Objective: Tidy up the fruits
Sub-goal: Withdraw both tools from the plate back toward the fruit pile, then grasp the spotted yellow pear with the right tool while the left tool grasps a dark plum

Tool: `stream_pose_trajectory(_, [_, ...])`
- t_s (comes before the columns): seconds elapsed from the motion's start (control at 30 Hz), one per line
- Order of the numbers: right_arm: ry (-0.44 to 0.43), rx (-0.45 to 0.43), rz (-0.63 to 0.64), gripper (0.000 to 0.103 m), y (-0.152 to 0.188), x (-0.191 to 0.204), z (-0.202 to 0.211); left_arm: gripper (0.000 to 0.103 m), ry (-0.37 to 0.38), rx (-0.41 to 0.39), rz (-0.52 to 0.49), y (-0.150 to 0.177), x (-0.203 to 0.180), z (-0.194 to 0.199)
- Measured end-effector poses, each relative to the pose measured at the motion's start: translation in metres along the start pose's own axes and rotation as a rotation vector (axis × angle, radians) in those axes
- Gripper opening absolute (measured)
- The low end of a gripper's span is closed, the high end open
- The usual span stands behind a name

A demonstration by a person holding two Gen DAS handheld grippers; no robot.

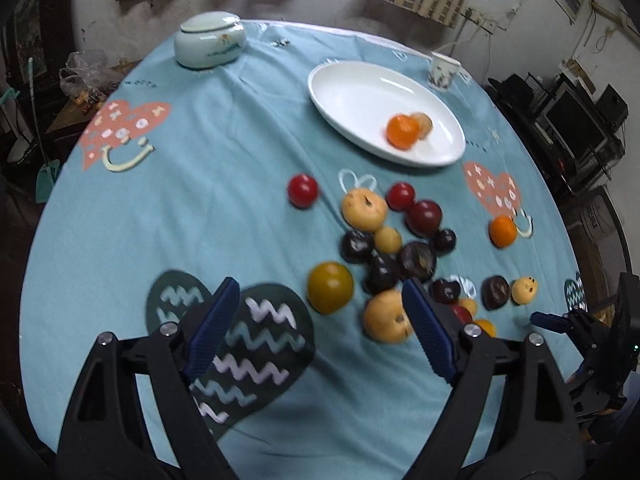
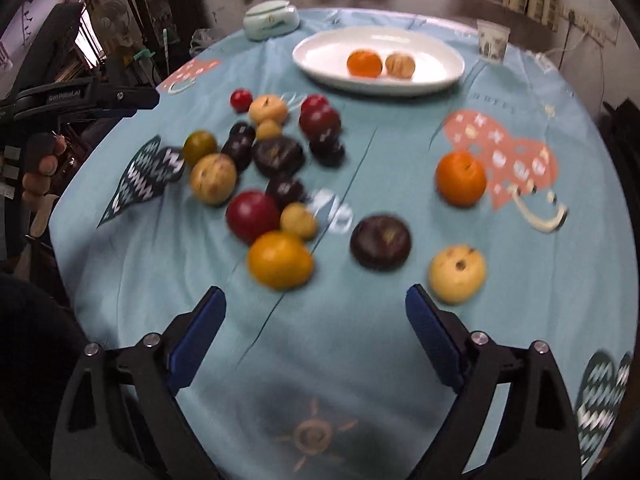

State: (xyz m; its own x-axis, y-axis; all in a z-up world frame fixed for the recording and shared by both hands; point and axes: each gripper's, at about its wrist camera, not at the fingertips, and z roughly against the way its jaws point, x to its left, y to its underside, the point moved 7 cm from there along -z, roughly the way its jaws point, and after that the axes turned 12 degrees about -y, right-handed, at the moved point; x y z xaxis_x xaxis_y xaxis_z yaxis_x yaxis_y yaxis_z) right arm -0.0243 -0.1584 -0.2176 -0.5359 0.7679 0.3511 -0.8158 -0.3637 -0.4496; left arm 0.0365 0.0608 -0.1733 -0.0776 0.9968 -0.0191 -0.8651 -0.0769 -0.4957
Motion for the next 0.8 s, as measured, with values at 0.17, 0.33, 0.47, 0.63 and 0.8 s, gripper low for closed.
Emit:
stream_pose_trajectory(0.17, [0.113, -0.095, -0.153, 0.088, 0.009, -0.054, 0.031, 0.085, 0.037, 0.002, -0.078, 0.01, -0.028, 0.006])
stream_pose_trajectory(0.33, [0.196, -0.101, -0.21, 0.088, 0.021, -0.093, 0.04, 0.086, 0.059, -0.015, -0.13, 0.008, -0.049, 0.015])
stream_pose_trajectory(0.47, [0.163, -0.117, -0.147, 0.088, 0.011, -0.079, 0.027, 0.086, 0.073, -0.018, -0.159, 0.006, -0.062, 0.019])
stream_pose_trajectory(0.63, [0.131, -0.039, -0.114, 0.044, -0.004, -0.082, -0.003, 0.087, 0.09, -0.006, -0.224, 0.009, -0.089, 0.02])
stream_pose_trajectory(0.8, [0.092, -0.046, -0.111, 0.039, -0.006, -0.081, 0.008, 0.087, 0.099, -0.016, -0.326, 0.008, -0.133, 0.012])
